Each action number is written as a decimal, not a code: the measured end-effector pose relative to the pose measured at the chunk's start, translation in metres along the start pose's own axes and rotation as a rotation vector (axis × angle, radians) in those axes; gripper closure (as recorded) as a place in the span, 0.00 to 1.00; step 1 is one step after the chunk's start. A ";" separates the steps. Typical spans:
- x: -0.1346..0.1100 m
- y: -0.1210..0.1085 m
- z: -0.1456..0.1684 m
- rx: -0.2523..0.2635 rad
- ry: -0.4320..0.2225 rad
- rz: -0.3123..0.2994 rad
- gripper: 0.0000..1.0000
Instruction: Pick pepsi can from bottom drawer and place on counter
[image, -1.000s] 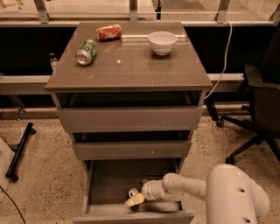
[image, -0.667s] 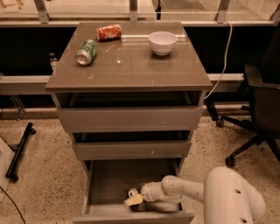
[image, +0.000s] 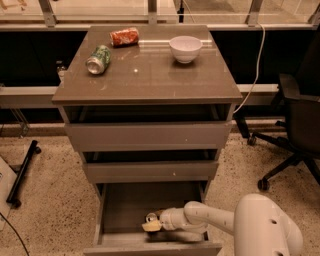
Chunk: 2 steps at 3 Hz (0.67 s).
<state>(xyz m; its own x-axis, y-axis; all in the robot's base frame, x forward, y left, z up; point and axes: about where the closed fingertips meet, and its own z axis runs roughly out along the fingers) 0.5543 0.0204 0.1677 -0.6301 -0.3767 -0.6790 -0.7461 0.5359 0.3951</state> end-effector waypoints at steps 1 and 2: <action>-0.003 0.002 -0.003 0.000 0.000 0.000 0.88; -0.005 0.003 -0.004 0.000 0.000 0.000 1.00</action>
Offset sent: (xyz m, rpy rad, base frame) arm -0.0106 -0.0314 0.1197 0.1780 -0.0682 -0.0586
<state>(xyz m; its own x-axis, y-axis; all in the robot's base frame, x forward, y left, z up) 0.5543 0.0204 0.1745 -0.6301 -0.3767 -0.6791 -0.7462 0.5358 0.3951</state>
